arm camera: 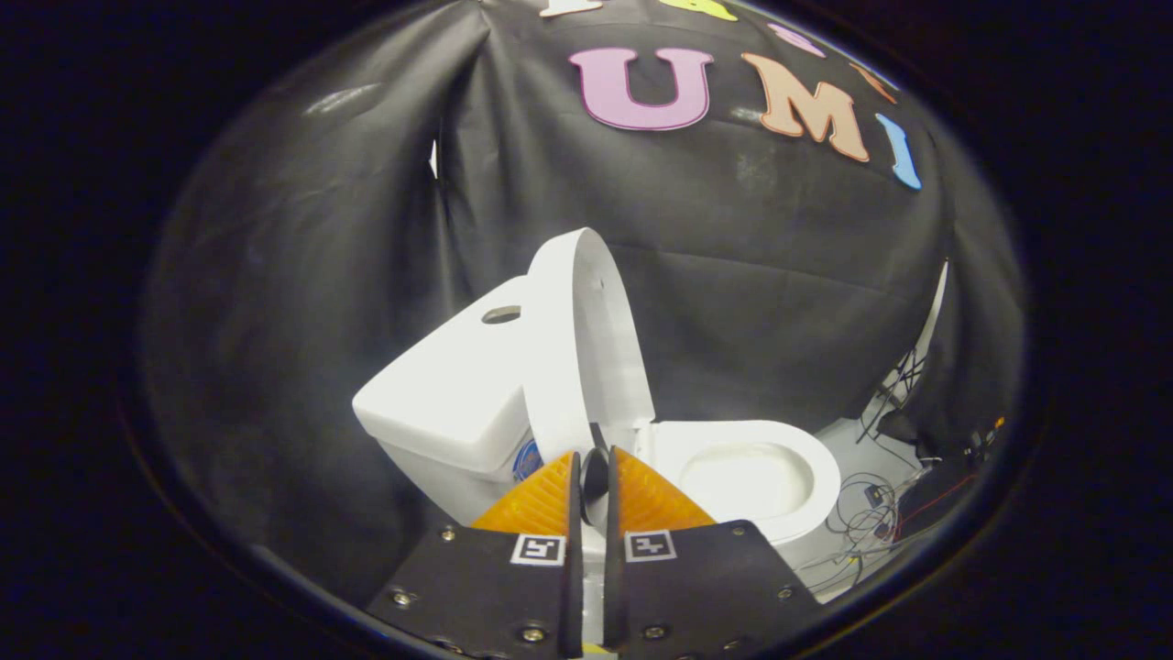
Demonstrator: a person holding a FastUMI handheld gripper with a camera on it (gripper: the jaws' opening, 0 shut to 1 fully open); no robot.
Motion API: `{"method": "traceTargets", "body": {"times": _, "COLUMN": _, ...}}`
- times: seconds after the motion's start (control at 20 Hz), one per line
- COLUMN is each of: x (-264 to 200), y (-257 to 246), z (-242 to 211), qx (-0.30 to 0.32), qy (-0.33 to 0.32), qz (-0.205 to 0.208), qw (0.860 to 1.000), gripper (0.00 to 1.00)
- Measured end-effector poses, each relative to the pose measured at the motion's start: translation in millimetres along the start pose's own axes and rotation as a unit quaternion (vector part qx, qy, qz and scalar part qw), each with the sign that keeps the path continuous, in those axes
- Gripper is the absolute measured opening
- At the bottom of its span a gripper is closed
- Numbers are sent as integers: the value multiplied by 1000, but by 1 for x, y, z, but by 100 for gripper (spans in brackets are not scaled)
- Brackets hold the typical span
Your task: Open the toilet lid.
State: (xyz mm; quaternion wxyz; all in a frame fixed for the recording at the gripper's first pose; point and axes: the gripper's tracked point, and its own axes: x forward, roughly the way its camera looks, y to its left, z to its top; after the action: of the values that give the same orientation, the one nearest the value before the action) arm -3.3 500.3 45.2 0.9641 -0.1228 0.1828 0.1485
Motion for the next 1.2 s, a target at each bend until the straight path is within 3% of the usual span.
{"method": "traceTargets", "body": {"times": 0.25, "x": 1, "y": -6, "z": 2, "qx": -19, "qy": 6, "qz": 13, "qw": 1000, "gripper": 9}}
{"method": "traceTargets", "body": {"times": 0.45, "x": -12, "y": -21, "z": 6, "qx": 18, "qy": -9, "qz": 40, "qw": 999, "gripper": 13}}
{"method": "traceTargets", "body": {"times": 0.7, "x": -34, "y": -46, "z": 8, "qx": 13, "qy": -33, "qz": 49, "qw": 998, "gripper": 57}}
{"method": "traceTargets", "body": {"times": 0.9, "x": -43, "y": -98, "z": 12, "qx": -1, "qy": -71, "qz": 0, "qw": 997, "gripper": 96}}
{"method": "traceTargets", "body": {"times": 1.2, "x": -60, "y": -173, "z": 6, "qx": -10, "qy": -108, "qz": -39, "qw": 993, "gripper": 100}}
